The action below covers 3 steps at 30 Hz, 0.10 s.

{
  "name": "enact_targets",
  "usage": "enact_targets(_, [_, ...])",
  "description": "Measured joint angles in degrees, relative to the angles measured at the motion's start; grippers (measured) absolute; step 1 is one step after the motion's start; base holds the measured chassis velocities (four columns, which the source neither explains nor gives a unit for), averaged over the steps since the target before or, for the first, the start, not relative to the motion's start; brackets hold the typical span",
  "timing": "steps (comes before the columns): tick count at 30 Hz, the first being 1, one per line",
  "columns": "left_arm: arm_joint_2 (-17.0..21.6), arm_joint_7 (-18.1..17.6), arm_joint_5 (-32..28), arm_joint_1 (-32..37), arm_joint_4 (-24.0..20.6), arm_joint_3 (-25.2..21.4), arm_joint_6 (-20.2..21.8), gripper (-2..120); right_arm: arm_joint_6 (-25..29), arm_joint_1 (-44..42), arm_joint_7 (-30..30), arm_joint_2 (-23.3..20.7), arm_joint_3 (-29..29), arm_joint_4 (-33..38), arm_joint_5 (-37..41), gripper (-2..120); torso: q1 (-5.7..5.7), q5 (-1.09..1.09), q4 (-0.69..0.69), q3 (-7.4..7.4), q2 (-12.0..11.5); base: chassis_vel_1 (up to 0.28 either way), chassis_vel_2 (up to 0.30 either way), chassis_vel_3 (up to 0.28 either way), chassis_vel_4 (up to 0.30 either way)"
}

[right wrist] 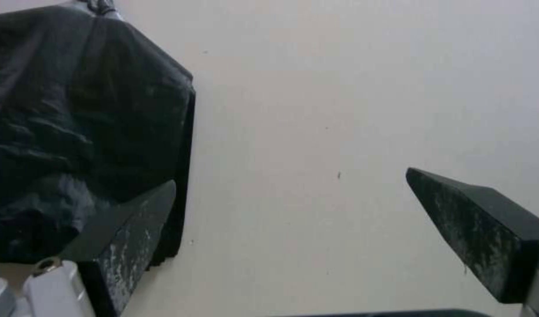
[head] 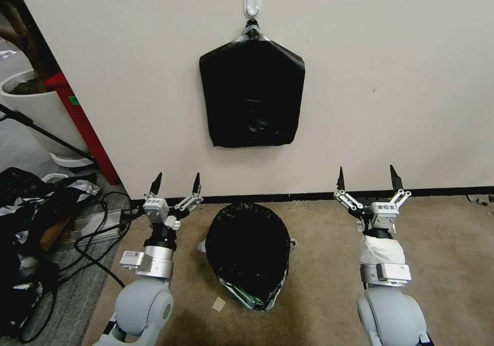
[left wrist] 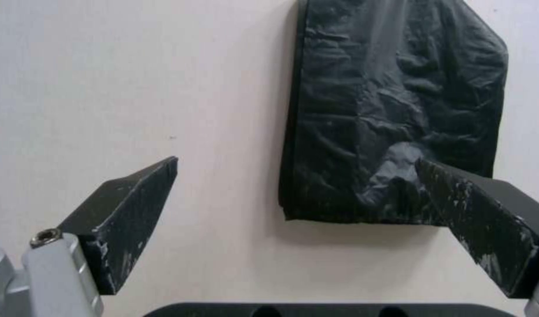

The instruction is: Place a trash bag onto the trash bin.

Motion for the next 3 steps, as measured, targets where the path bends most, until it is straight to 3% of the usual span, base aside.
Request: enact_targets(3, [0.0,0.0,0.0,0.0,0.0,0.0,0.0,100,0.0,0.0,0.0,0.0,0.0,0.0,0.0,100,0.0,0.0,0.0,0.0,0.0,0.0,0.0,0.0,0.0])
